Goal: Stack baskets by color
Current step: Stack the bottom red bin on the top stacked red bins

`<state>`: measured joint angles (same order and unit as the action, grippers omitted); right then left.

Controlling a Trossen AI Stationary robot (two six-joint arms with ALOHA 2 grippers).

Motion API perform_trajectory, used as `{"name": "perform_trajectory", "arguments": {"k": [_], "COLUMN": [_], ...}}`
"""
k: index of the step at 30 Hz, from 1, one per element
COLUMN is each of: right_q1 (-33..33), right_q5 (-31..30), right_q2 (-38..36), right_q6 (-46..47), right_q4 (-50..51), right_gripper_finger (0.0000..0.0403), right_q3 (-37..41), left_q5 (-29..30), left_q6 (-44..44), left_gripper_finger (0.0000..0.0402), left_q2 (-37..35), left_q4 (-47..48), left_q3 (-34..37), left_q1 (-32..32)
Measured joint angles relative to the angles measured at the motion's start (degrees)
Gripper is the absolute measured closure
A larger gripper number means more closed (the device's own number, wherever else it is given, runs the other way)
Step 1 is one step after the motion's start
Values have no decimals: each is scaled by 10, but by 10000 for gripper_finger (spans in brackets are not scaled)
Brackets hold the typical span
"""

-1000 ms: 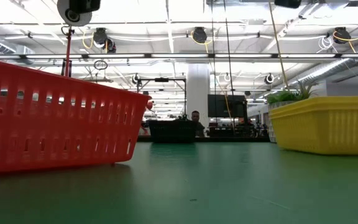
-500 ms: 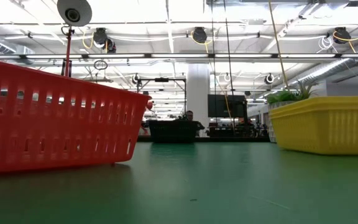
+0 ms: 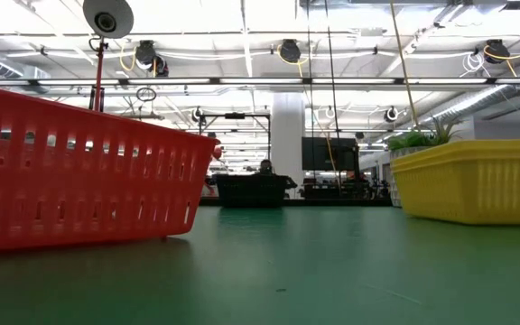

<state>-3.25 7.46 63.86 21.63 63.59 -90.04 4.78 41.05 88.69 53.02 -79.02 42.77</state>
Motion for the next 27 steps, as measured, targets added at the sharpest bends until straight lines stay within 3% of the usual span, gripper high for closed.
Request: {"name": "perform_trajectory", "arguments": {"k": [7, 15, 18, 22, 27], "right_q1": [0, 0, 0, 0, 0], "right_q5": [0, 0, 0, 0, 0], "right_q2": [0, 0, 0, 0, 0], "right_q6": [-1, -2, -2, -2, -2], "right_q4": [0, 0, 0, 0, 0], "right_gripper_finger": [402, 402, 402, 403, 403], "right_q3": [0, 0, 0, 0, 0], "left_q5": [2, 2, 1, 2, 3], "left_q6": [-91, -198, -227, -234, -244], "left_gripper_finger": [255, 184, 174, 190, 241], "left_q2": [72, 127, 140, 163, 184], "left_q4": [-2, -22, -38, -38, -41], "left_q3": [0, 0, 0, 0, 0], "left_q1": [13, 13, 13, 12, 12]}}
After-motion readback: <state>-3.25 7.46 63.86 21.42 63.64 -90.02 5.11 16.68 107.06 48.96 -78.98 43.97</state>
